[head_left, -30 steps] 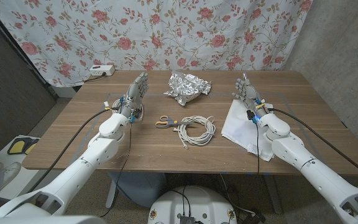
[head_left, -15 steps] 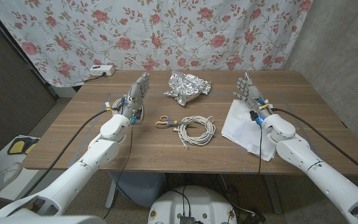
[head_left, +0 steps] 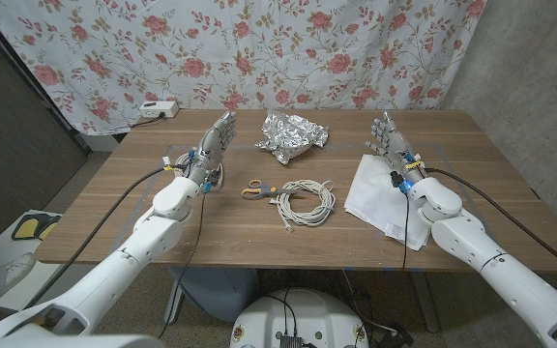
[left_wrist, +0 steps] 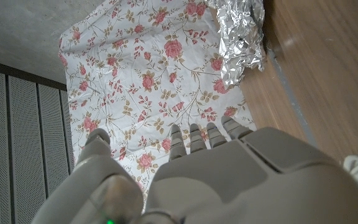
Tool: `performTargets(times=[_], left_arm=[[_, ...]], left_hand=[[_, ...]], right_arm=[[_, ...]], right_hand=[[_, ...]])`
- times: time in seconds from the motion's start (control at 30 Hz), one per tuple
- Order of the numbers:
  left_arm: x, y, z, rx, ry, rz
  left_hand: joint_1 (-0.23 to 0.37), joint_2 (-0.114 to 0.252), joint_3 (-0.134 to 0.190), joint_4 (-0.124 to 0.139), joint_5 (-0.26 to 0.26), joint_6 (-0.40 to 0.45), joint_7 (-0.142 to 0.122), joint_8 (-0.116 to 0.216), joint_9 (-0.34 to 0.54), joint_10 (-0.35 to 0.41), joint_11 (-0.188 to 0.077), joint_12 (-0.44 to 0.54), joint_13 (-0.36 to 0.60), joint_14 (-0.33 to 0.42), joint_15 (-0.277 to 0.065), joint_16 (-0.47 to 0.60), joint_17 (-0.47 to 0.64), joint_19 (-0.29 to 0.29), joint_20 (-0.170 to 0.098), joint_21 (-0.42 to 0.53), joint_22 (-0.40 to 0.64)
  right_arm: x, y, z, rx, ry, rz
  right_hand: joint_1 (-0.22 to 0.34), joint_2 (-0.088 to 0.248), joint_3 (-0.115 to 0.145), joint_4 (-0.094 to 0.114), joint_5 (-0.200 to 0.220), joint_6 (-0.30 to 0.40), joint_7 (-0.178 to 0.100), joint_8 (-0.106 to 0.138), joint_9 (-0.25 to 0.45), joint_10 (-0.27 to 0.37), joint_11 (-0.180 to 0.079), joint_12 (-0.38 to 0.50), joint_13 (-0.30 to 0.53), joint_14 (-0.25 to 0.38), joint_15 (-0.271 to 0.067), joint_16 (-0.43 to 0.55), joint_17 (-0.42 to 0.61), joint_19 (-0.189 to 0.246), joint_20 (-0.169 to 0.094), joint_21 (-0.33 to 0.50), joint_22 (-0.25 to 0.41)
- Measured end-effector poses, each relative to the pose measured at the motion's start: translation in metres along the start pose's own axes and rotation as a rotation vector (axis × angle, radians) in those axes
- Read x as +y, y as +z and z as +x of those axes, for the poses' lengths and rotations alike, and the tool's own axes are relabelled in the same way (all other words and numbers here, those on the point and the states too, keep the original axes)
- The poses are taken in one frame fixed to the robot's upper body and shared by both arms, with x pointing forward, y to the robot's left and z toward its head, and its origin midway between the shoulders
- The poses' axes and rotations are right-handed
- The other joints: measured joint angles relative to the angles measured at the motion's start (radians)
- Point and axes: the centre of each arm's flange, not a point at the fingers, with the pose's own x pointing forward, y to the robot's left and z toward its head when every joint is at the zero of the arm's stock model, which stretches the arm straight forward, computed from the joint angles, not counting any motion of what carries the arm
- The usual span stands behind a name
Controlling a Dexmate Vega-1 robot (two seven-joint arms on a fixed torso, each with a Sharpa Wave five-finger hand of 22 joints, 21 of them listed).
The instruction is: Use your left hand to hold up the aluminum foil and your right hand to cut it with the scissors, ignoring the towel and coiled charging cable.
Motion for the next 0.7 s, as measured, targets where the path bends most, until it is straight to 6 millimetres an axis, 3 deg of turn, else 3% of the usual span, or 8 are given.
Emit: performTargets(times=[0.7], left_arm=[[0.008,0.020,-0.010,-0.021,-0.025,0.126]], left_hand=[[0.022,0.003,0.005,-0.005,0.008,-0.005,-0.002,0.000,0.000,-0.005,-0.005,-0.004,0.000,-0.011,0.000,0.000,-0.002,-0.004,-0.004,0.000,0.000]], right_arm=[[-0.001,-0.001,0.000,0.002,-0.001,0.021]], right_hand=[[0.005,0.005,0.004,-0.004,0.000,0.000,0.000,0.000,0.000,0.000,0.000,0.000,-0.006,-0.003,-0.002,0.000,-0.005,-0.011,0.000,0.000,0.000]])
